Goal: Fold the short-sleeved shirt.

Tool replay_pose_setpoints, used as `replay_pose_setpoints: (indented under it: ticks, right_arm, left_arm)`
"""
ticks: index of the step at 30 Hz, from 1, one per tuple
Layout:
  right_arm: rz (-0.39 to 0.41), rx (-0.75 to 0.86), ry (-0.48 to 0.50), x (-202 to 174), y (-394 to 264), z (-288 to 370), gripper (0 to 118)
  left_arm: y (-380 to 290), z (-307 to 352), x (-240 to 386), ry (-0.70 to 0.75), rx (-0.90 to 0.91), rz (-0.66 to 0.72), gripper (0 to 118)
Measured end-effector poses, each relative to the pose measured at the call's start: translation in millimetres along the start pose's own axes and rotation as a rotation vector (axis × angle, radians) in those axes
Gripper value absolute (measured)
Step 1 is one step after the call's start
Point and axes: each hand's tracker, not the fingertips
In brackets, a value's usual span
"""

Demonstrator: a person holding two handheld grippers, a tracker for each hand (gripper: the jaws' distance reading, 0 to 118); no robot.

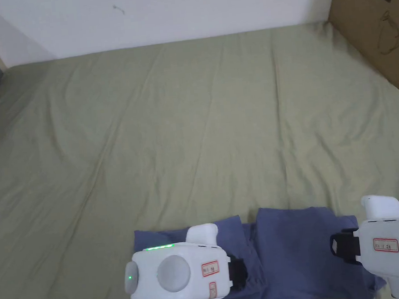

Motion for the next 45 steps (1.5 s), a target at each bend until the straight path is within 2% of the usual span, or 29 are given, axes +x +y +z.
replay_pose_setpoints:
  ticks: [5,9,11,12,13,17,23,24,25,27,28,29,33,37,38,39,40,41,42,45]
  right_arm:
    - [-0.005,-0.007,-0.003,0,-2,-1,1]
    - [0.002,-0.02,-0.006,-3,-3,-3,1]
    - [0.02,-0.026,-0.011,-6,-3,-2,1]
    - [0.027,-0.023,-0.013,-3,-2,-4,1]
    - [0.03,-0.024,-0.01,-3,-1,-4,1]
    - [0.042,-0.021,-0.011,-4,4,-5,1]
    - [0.058,-0.023,-0.01,-13,10,-12,1]
    - [0.061,-0.027,-0.01,-16,10,-14,1]
    - [0.064,-0.031,-0.009,-18,10,-17,1]
    - [0.069,-0.038,-0.007,-24,11,-22,1]
    - [0.073,-0.044,-0.005,-27,11,-25,1]
    - [0.079,-0.049,-0.003,-30,11,-27,1]
    - [0.116,-0.068,0.002,-46,12,-33,1]
    - [0.15,-0.081,-0.003,-59,12,-37,1]
    - [0.155,-0.085,-0.004,-61,12,-38,1]
    - [0.159,-0.09,-0.005,-63,13,-40,1]
    - [0.162,-0.094,-0.007,-66,13,-41,1]
    - [0.166,-0.098,-0.01,-68,14,-42,1]
    - [0.171,-0.102,-0.011,-70,15,-43,1]
    - [0.191,-0.103,-0.013,-78,17,-42,1]
  left_arm:
    - [-3,-3,15,-0.012,-0.01,-0.03,0]
    - [-9,-2,26,-0.155,-0.06,-0.017,0]
    - [-17,1,34,-0.176,-0.084,-0.082,0]
    - [-14,5,30,-0.063,-0.018,-0.12,0]
    - [-13,8,25,-0.06,-0.023,-0.112,0]
    - [-6,46,-18,-0.117,0.038,-0.002,0]
    - [-2,115,-125,-0.052,0.199,0.258,1]
    - [-6,124,-146,-0.021,0.205,0.309,6]
    - [-8,128,-160,-0.018,0.198,0.331,27]
    - [-15,125,-188,-0.115,0.188,0.373,98]
    - [-16,123,-195,-0.15,0.179,0.391,112]
    - [-17,121,-201,-0.174,0.175,0.416,117]
    - [-22,88,-220,-0.349,0.177,0.535,116]
    - [-17,65,-217,-0.548,0.192,0.589,113]
    - [-17,62,-209,-0.586,0.164,0.598,105]
    - [-16,55,-208,-0.589,0.141,0.6,68]
    - [-14,50,-206,-0.532,0.117,0.585,16]
    - [-13,44,-202,-0.427,0.076,0.544,9]
    - [-12,37,-207,-0.369,0.062,0.511,9]
    - [-10,49,-216,-0.468,0.092,0.529,9]
